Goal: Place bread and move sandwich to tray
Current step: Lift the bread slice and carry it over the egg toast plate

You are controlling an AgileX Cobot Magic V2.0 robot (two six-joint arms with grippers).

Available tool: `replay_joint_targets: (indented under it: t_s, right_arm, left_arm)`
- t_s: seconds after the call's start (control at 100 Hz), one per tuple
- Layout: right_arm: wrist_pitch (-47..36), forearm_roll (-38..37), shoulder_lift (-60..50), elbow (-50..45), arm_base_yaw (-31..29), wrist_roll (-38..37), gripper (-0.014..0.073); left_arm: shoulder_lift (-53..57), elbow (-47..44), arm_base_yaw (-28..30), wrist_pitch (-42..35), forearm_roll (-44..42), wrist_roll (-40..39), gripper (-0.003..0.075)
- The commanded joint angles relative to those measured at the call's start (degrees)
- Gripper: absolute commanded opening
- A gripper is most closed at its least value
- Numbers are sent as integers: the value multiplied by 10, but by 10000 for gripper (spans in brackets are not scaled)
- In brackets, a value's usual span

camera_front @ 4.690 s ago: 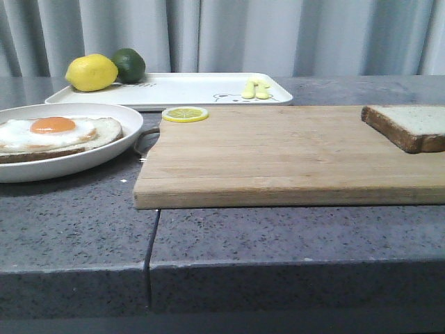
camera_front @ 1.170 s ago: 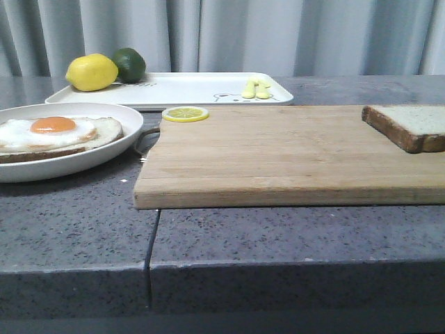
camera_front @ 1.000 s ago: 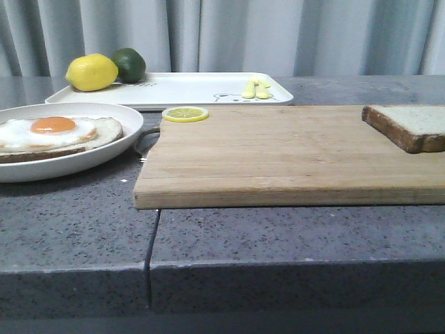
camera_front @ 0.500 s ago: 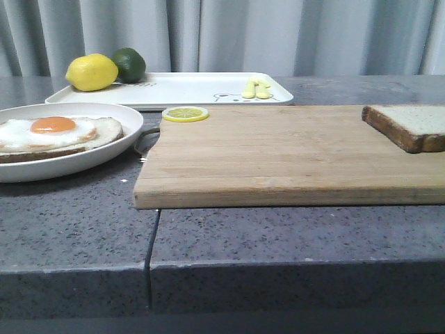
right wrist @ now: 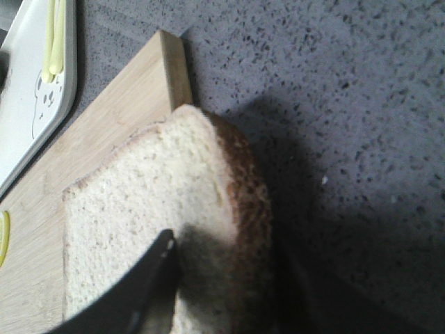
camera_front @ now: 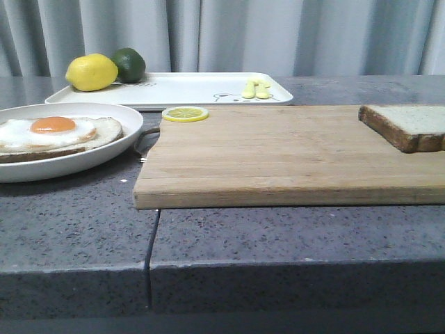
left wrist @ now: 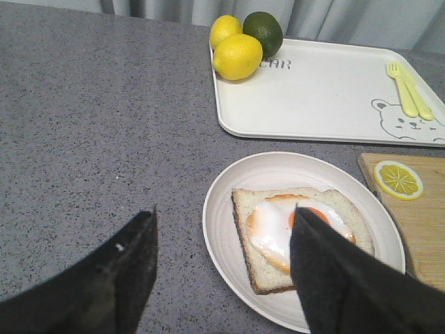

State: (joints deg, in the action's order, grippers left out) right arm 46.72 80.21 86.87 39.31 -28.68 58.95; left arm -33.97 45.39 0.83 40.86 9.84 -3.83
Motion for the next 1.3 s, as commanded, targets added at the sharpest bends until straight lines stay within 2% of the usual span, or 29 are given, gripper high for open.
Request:
replay_joint_targets:
  t_s: [0.0,0.13,0.27,0.54,0.79,1.0,1.14,1.29]
  right_arm:
    - [25,21,-14,15,-4,7,183]
    - [25,21,-14,15,-4,7,39]
    - [34,21,-14,15,-4,7,-41]
    - [116,49,-48,15,-4,7,-55]
    - [139,85,-143,21,18,-8,-55]
    - [117,132,-189,52,94,-39,-55]
    - [68,191,-190,76,185,-39,-55]
    - [-31,239,-188,90,294,-38,-55]
  left_arm:
    - [-5,20,-1,-42,7,-1,386]
    - [-5,20,-1,-42,7,-1,385]
    - [-5,20,-1,-42,7,-1,385]
    - [-5,20,-1,-42,7,-1,385]
    - [-5,20,-1,-42,7,-1,386]
    - [-5,20,-1,-42,7,-1,386]
    - [-5,20,-1,-42,7,-1,385]
    - [-5,20,-1,-42,7,-1,385]
